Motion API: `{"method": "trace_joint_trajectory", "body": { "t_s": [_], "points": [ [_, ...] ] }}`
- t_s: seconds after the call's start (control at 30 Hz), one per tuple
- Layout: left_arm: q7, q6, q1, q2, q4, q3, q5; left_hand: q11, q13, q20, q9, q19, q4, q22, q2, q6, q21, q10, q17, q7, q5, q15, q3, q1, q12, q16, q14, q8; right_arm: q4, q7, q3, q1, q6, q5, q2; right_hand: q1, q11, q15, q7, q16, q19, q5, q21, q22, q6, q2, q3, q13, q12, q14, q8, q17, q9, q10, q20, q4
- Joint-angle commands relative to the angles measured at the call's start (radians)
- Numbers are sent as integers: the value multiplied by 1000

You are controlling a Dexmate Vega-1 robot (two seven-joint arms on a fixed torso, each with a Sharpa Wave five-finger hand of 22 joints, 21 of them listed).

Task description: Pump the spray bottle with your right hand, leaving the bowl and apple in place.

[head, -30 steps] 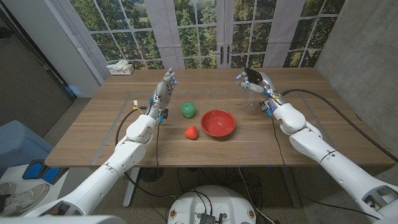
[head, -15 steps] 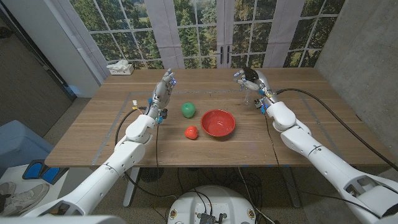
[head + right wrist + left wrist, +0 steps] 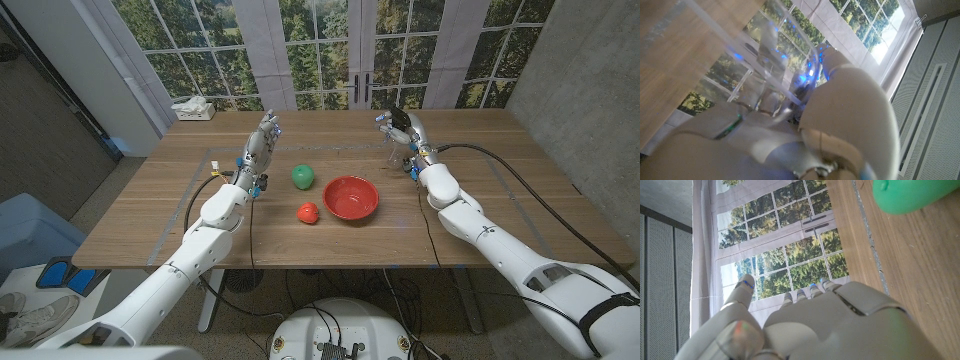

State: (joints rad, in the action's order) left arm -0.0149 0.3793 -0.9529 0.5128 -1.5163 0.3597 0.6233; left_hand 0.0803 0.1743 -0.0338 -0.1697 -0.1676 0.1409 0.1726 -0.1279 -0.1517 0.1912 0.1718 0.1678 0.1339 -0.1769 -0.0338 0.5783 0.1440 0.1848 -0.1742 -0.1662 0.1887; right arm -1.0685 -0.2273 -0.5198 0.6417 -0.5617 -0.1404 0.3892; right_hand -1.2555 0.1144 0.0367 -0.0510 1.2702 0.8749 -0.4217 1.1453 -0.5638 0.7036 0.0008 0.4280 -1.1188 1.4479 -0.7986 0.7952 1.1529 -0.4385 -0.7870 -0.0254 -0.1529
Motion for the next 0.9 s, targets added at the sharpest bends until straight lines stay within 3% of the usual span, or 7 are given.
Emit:
{"method": "trace_joint_trajectory", "body": {
  "t_s": [0.03,0.27,0.37,0.6,0.77,0.83,0.9],
  "points": [
    [4,2,1,0,9,-4,7,2,2,-91,-4,-37,1,2,-19,2,3,114,1,0,0,-91,-5,12,4,-3,-169,-1,136,-44,-35,-69,-18,19,-50,0,-10,-240,5,276,67,-2,-5,51,3,35,19,102,-88,-95,6,89,-6,-12,-155,-1],
    [9,2,7,1,18,-6,10,3,2,-92,-4,-37,1,2,-19,2,3,116,1,1,0,-91,-6,12,4,-3,-170,-1,233,-76,-58,-116,-35,34,-80,21,-18,-241,14,265,28,4,-3,110,0,33,29,212,-179,-61,9,86,-9,-12,-145,-5],
    [7,0,7,1,19,-8,13,3,2,-92,-4,-37,1,2,-19,2,3,116,1,1,0,-90,-6,12,4,-3,-169,-1,338,-167,-75,-150,-94,76,-117,28,-11,-243,23,262,22,6,-1,126,-1,32,31,239,-198,-59,7,84,-6,-17,-143,-5],
    [7,-6,12,5,23,-11,14,3,2,-92,-4,-37,1,2,-19,3,3,116,1,0,0,-91,-6,12,4,-3,-170,-1,563,-203,-121,-239,-178,80,-180,65,4,-243,50,233,2,13,-3,182,11,25,34,312,-250,-39,4,75,7,-21,-135,1],
    [14,-8,18,4,30,-11,18,3,2,-91,-4,-37,1,2,-19,3,3,116,1,0,0,-91,-6,12,4,-3,-170,-1,651,-231,-150,-275,-190,64,-207,89,6,-245,59,192,-4,18,3,223,2,33,43,374,-296,-36,-3,64,16,-7,-132,5],
    [12,-9,19,4,31,-11,17,3,2,-91,-4,-37,1,2,-19,4,3,116,1,0,0,-91,-7,12,4,-3,-170,-1,657,-237,-161,-278,-189,58,-206,111,-3,-249,54,49,-22,24,11,271,3,48,58,412,-323,-20,-6,-40,28,0,-124,6],
    [17,-9,22,5,35,-11,19,3,2,-91,-4,-37,1,2,-19,5,3,115,1,0,0,-91,-7,12,4,-3,-170,0,657,-264,-177,-280,-184,66,-204,132,-6,-251,67,-144,-45,30,32,336,-5,57,80,495,-371,-70,-10,-199,48,-28,-124,-4]
  ]
}}
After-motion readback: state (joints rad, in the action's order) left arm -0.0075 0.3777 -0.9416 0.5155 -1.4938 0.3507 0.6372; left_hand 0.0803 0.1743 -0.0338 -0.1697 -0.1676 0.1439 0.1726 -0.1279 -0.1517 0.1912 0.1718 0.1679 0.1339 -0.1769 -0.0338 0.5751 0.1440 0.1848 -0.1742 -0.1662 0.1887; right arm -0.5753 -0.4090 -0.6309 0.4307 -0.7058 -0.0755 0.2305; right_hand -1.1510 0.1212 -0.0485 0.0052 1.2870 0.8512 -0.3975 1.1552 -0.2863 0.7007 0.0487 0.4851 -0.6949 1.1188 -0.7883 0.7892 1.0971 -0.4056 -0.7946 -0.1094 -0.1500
